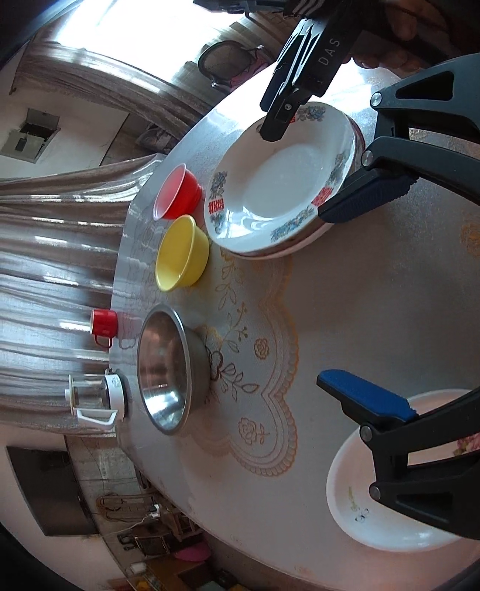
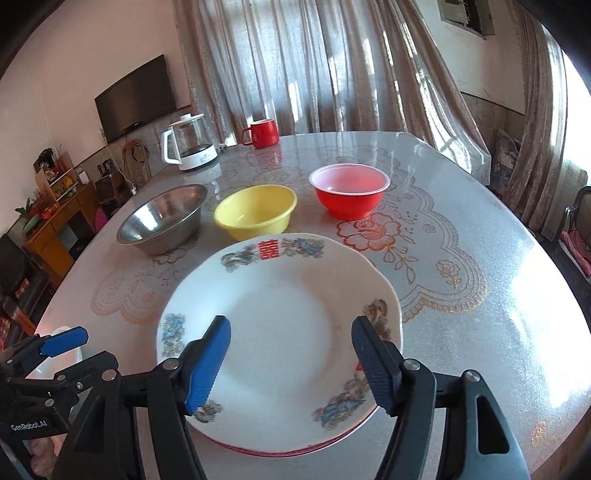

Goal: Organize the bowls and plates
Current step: 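Move the left gripper to the rim of the Rose Garden plate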

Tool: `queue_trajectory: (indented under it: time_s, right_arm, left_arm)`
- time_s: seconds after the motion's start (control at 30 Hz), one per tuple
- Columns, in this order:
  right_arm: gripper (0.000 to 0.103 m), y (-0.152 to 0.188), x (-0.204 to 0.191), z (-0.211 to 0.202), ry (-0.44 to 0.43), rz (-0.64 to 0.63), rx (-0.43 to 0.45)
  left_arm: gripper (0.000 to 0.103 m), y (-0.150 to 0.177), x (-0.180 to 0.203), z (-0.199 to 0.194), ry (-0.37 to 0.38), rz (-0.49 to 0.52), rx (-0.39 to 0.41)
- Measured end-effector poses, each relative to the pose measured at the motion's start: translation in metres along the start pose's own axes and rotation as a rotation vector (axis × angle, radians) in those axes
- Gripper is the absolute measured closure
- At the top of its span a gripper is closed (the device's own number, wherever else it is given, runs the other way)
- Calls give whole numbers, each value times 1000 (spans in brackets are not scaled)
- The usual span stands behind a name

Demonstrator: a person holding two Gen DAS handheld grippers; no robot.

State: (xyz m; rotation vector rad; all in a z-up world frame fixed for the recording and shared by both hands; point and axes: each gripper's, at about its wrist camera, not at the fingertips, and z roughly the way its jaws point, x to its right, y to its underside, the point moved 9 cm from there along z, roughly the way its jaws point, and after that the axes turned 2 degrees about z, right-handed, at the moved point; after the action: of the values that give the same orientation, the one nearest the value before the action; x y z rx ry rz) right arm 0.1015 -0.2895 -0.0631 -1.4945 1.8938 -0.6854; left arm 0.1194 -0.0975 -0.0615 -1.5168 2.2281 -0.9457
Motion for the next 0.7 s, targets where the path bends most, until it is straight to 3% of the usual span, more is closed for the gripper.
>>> queue_trajectory:
  time_s: [0.37, 0.7]
  right_arm:
    - [34, 14, -71, 8, -135, -106, -44]
    - [34, 36, -151, 10, -324, -224, -117]
  left_arm:
    - [21, 5, -59, -26, -90, -108, 50]
    - [21, 18, -119, -45, -135, -234, 68]
